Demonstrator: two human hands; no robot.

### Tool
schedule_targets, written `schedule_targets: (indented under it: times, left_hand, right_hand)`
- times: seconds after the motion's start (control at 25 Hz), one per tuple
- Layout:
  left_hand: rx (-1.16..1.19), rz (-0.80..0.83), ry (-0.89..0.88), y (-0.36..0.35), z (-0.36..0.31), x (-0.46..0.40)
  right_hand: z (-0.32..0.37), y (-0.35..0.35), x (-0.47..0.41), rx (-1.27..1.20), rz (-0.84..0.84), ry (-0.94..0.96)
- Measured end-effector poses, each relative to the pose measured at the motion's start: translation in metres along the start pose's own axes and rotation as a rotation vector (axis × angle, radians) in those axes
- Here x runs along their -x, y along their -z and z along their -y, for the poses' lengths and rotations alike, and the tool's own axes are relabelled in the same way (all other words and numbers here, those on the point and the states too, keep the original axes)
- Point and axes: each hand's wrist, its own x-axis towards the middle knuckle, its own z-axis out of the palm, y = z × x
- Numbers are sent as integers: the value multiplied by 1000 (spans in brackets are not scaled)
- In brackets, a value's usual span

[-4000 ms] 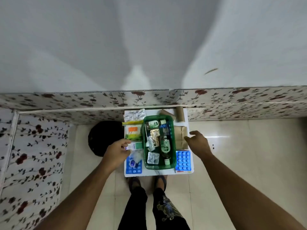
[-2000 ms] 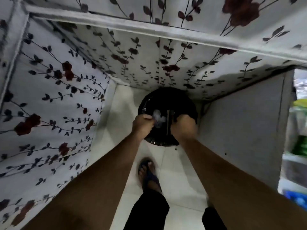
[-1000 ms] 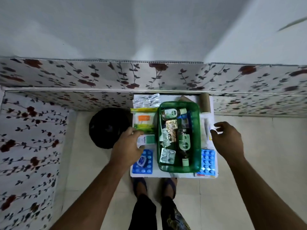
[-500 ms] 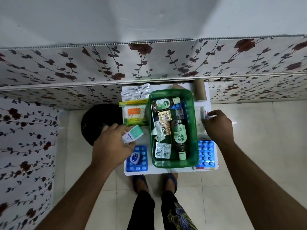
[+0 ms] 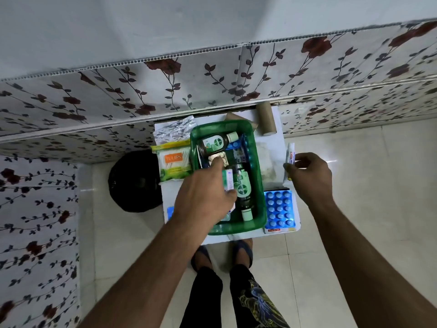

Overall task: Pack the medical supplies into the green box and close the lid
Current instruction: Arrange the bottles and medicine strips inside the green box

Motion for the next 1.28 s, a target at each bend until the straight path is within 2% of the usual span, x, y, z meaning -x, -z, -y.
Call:
schedule_targets:
  times: [0.12, 0.24, 0.48, 0.72, 0.8, 0.88, 1.0, 1.04, 1.12, 1.28]
  left_hand:
    - [-162, 136, 72, -24, -3, -11]
    - [-188, 211, 99, -35, -4, -18]
    - [-413, 257, 59, -35, -10, -18]
    - [-478, 254, -4, -22, -13, -19]
    - [-423, 239, -19, -17, -10, -16]
    - [-258, 139, -46, -1, 3, -14]
    - [125, -262, -69, 27, 37, -7]
    - [242, -351, -50, 32, 50, -3]
    - [364, -374, 31, 30, 73, 2]
    - [370, -298, 96, 5, 103, 4]
  right_hand:
    - [-2, 3, 6, -59, -13, -12]
    - [-4, 4, 9, -96, -14, -30]
    - [5, 14, 13, -153, -2, -31]
    - [45, 27, 55, -236, 45, 42]
    - [58, 22, 81, -231, 110, 83]
    - [66, 7, 103, -115, 181, 144]
    - [67, -27, 118, 304, 267, 303]
    - [66, -38, 119, 405, 299, 326]
    - [65, -55, 116, 527, 355, 332]
    - [60, -71, 109, 587, 336, 355]
